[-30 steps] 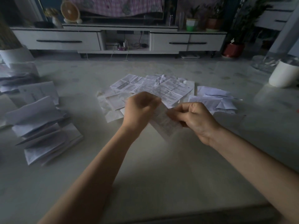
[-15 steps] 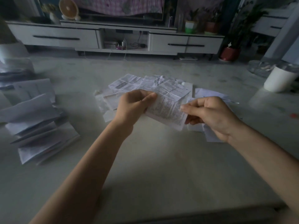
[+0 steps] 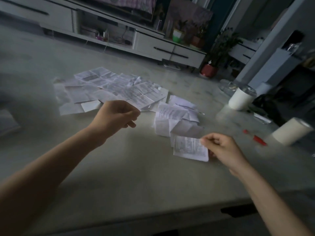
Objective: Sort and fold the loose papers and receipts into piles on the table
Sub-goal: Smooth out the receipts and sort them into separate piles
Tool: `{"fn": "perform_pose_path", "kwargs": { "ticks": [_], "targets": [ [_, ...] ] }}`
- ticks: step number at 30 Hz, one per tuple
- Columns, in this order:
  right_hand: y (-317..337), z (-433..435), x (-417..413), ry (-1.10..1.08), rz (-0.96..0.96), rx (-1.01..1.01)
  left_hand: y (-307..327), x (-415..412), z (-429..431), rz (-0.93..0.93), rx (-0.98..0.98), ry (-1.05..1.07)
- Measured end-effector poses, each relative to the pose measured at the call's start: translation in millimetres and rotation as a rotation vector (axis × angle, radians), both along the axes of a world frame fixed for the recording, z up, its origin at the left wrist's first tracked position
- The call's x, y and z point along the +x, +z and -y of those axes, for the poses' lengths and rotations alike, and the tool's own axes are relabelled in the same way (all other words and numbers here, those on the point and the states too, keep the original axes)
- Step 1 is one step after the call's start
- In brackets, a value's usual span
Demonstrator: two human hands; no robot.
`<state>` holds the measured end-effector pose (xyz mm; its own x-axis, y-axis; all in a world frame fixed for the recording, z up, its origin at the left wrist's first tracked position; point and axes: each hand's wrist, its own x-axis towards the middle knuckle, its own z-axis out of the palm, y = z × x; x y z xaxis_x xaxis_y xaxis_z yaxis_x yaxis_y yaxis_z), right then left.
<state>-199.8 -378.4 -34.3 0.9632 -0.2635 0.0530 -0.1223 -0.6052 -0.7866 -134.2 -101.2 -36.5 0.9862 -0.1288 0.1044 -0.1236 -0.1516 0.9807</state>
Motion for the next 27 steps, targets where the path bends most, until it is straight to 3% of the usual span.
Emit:
{"fn": "perform_pose_path", "kwargs": {
  "ticks": [5, 11, 15, 22, 25, 27],
  "targets": [
    [-14, 1, 10, -0.065, 0.129, -0.386, -7, 2, -1, -0.006, 0.029, 0.012],
    [10, -9, 2, -0.076, 0.339, -0.344, -5, 11, -8, 0.001, -0.021, 0.070],
    [11, -54, 15, 0.103, 0.466, -0.343, -9, 21, -16, 0.037, -0.010, 0.180],
    [-7, -141, 70, 0.477, 0.257, -0.429, -13, 38, -39, -0.003, -0.023, 0.416],
    [-16, -159, 94, 0.515, 0.055, -0.608, -15, 40, -45, -0.028, -0.057, 0.472],
    [-23, -163, 101, 0.486, -0.053, -0.625, -16, 41, -43, -0.027, -0.025, 0.470]
  ]
}}
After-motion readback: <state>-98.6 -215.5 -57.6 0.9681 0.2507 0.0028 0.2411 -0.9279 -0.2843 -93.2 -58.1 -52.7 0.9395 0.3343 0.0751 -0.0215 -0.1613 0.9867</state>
